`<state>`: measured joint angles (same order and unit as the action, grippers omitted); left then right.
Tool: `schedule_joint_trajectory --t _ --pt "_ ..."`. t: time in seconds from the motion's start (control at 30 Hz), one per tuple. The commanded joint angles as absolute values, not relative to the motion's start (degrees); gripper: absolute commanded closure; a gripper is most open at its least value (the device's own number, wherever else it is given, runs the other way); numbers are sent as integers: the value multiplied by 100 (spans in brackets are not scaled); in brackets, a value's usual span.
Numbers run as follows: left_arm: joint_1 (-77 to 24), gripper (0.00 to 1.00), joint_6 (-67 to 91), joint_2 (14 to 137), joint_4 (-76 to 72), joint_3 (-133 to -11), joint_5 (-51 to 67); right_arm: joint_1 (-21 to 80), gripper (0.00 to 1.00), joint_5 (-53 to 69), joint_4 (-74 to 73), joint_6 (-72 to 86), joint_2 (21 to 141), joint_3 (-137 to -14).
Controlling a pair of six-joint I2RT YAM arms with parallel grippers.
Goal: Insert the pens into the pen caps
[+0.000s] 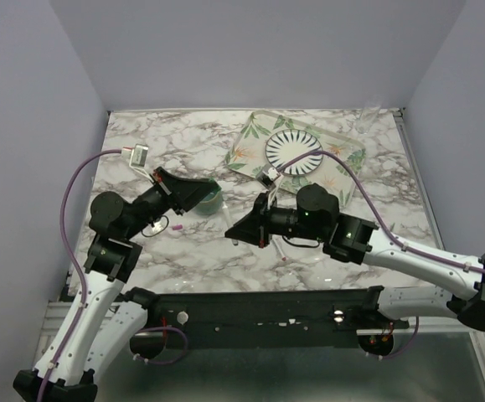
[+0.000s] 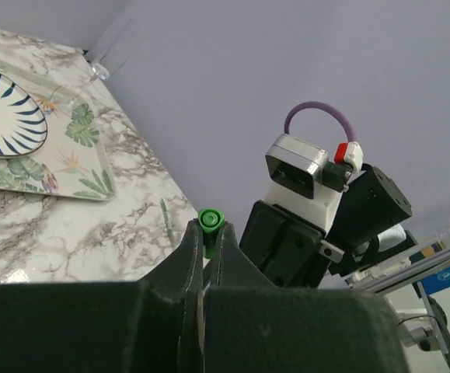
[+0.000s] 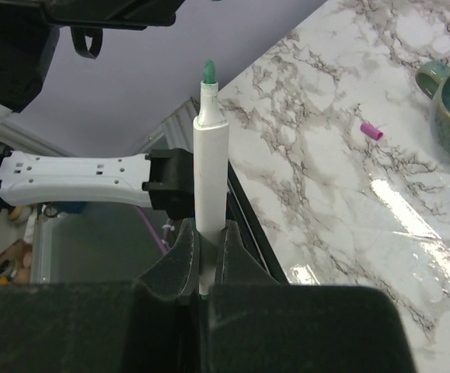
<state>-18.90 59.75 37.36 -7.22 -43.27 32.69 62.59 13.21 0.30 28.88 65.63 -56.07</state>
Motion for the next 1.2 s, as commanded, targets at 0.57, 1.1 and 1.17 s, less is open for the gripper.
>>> schedule_joint_trajectory --t 0.57,1.1,1.17 --pt "-1916 100 5300 3437 -9 -4386 3726 6425 99 1020 -132 2874 6917 -6029" --pt "-1916 100 4808 3428 1151 -4640 4166 6442 99 536 -176 2637 6776 -6073" --pt "-1916 100 4834 3454 1178 -4658 4175 6460 99 501 -246 2532 6811 -6143"
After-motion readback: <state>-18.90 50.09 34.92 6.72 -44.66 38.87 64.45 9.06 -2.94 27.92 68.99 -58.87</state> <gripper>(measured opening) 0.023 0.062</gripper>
